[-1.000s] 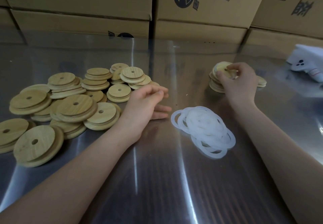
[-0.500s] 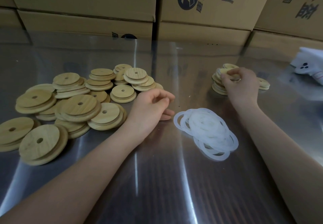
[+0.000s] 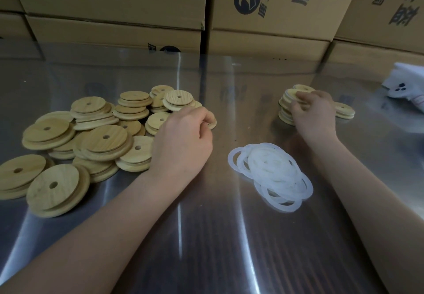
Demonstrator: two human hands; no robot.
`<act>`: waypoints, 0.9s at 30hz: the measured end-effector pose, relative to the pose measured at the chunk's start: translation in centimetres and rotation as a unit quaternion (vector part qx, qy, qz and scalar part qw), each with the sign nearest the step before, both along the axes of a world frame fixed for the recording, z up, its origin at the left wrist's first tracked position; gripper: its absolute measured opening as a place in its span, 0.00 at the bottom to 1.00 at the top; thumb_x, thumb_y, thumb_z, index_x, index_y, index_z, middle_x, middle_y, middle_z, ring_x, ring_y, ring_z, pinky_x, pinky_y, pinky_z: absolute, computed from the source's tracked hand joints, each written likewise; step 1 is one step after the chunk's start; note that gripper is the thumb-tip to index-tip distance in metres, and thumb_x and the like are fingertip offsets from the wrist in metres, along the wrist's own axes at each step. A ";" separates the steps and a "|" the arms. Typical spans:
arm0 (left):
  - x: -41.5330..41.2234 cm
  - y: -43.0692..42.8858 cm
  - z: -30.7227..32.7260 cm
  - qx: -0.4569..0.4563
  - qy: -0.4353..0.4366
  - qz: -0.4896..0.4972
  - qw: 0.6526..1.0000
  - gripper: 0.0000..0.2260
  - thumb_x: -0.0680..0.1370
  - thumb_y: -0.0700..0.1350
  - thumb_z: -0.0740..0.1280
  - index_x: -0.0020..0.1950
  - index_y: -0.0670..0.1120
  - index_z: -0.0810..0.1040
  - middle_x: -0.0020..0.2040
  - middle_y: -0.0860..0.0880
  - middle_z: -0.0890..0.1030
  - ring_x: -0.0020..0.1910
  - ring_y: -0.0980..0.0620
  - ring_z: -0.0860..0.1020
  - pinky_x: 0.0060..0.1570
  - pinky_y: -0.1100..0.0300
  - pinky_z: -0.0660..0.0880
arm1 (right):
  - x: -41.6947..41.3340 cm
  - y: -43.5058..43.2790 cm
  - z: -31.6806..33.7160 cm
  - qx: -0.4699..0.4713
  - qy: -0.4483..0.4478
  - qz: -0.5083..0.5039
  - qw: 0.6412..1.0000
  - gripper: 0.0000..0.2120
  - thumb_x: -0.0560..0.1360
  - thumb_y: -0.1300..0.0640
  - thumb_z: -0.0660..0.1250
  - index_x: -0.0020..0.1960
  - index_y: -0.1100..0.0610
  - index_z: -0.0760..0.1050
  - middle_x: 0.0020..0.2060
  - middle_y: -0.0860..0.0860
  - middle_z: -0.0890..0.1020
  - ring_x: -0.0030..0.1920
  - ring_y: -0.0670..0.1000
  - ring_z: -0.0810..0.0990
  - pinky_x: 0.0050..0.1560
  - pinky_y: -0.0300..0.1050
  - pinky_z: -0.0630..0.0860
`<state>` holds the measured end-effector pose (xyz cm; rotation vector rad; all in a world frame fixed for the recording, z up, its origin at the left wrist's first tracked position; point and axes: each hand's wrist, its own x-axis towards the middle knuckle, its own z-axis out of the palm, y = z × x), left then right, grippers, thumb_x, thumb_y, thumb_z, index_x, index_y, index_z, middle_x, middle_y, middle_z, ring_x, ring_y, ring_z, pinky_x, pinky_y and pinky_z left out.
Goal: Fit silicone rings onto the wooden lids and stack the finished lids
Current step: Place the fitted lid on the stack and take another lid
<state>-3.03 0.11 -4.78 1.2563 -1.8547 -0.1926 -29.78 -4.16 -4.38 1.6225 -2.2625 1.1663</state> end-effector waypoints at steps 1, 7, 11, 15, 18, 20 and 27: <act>0.2 0.0 0.1 -0.002 -0.022 0.017 1.000 0.08 0.77 0.37 0.64 0.50 0.45 0.81 0.48 0.49 0.81 0.46 0.46 0.77 0.47 0.46 0.76 | 0.1 0.0 0.0 0.009 -0.004 0.000 1.000 0.18 0.78 0.58 0.63 0.67 0.61 0.76 0.67 0.63 0.71 0.67 0.63 0.68 0.70 0.50 0.61; 0.9 -0.3 0.6 0.061 -0.188 0.132 0.971 0.13 0.77 0.47 0.63 0.59 0.46 0.79 0.56 0.45 0.79 0.55 0.41 0.75 0.54 0.49 0.71 | 1.4 0.7 0.4 -0.001 0.035 -0.015 0.999 0.18 0.77 0.59 0.63 0.66 0.57 0.76 0.71 0.62 0.66 0.70 0.65 0.63 0.70 0.56 0.59; 1.3 -0.5 0.7 0.112 -0.234 0.176 0.950 0.14 0.77 0.51 0.63 0.58 0.45 0.76 0.56 0.43 0.78 0.58 0.40 0.74 0.56 0.48 0.68 | 2.5 1.4 1.1 -0.066 0.042 0.043 0.996 0.12 0.76 0.62 0.63 0.56 0.59 0.80 0.59 0.57 0.76 0.61 0.58 0.73 0.60 0.48 0.66; 1.4 -0.6 0.4 0.154 -0.272 0.177 0.933 0.11 0.77 0.51 0.61 0.53 0.45 0.73 0.54 0.44 0.78 0.57 0.40 0.74 0.57 0.47 0.67 | 4.5 2.4 1.5 -0.031 -0.030 0.177 0.983 0.10 0.76 0.64 0.63 0.49 0.56 0.82 0.41 0.47 0.82 0.39 0.40 0.77 0.41 0.27 0.68; 1.4 -0.7 0.4 0.145 -0.275 0.173 0.935 0.12 0.77 0.52 0.61 0.55 0.46 0.74 0.55 0.44 0.78 0.57 0.40 0.74 0.57 0.47 0.67 | 5.3 2.8 1.3 0.059 -0.037 0.277 0.958 0.10 0.77 0.62 0.65 0.46 0.50 0.82 0.38 0.46 0.83 0.37 0.40 0.78 0.39 0.29 0.71; 1.4 -0.8 0.4 0.135 -0.271 0.170 0.938 0.13 0.77 0.52 0.62 0.56 0.47 0.76 0.55 0.45 0.78 0.57 0.41 0.74 0.57 0.47 0.67 | 5.5 2.9 1.3 0.130 -0.034 0.309 0.942 0.10 0.76 0.61 0.66 0.45 0.47 0.82 0.39 0.45 0.84 0.40 0.41 0.81 0.43 0.35 0.76; 1.3 -0.8 0.3 0.090 -0.259 0.161 0.948 0.12 0.77 0.51 0.63 0.57 0.49 0.79 0.55 0.46 0.79 0.56 0.41 0.75 0.56 0.49 0.67 | 5.5 3.2 1.4 0.217 -0.069 0.379 0.897 0.07 0.75 0.60 0.70 0.46 0.49 0.85 0.36 0.38 0.83 0.36 0.35 0.79 0.36 0.27 0.71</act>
